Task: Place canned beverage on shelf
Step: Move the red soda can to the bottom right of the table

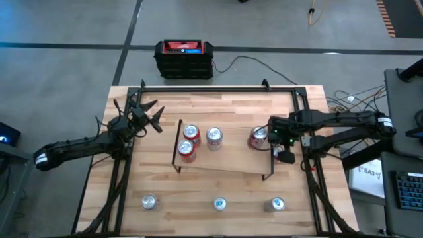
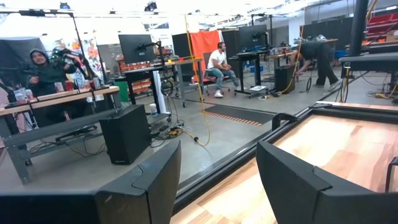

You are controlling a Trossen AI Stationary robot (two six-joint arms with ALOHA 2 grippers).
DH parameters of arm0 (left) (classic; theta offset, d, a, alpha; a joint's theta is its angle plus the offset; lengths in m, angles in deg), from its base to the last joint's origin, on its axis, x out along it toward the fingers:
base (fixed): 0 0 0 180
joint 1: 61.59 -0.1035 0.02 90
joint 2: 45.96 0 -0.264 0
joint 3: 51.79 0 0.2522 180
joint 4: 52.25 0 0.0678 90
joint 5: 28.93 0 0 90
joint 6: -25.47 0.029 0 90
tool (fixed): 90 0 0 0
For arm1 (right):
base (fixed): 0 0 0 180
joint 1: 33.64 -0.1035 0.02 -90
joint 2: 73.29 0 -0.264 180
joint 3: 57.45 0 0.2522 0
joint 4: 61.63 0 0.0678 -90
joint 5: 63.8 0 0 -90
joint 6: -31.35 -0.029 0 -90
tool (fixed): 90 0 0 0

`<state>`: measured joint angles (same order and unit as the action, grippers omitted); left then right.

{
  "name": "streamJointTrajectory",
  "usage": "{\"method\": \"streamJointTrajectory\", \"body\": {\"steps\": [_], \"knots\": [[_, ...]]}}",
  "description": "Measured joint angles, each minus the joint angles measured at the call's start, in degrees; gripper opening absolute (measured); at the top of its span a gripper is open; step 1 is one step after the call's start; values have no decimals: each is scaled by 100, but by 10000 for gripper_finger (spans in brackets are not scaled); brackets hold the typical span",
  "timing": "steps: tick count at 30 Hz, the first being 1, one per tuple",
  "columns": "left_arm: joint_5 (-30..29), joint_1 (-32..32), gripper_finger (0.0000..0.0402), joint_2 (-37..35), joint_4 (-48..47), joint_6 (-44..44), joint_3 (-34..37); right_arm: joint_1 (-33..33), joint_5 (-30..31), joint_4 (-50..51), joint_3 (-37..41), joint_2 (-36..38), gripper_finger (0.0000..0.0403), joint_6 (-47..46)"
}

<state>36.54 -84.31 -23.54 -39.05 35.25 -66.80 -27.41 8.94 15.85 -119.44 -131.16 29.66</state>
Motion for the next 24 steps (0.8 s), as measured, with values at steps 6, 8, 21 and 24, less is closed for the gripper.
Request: {"method": "streamJointTrajectory", "body": {"steps": [6, 8, 21, 24], "knots": [[2, 0, 195, 1, 0, 0, -2, -113, 81, -27, 16, 0, 368, -22], [0, 1, 195, 1, 1, 0, -1, -133, 78, -109, 16, 0, 368, -46], [2, 1, 195, 0, 0, 0, 0, -139, 184, -305, 18, -200, 358, -349], [0, 1, 195, 2, 0, 0, 0, -139, 190, -305, 18, -244, 341, -326]]}}
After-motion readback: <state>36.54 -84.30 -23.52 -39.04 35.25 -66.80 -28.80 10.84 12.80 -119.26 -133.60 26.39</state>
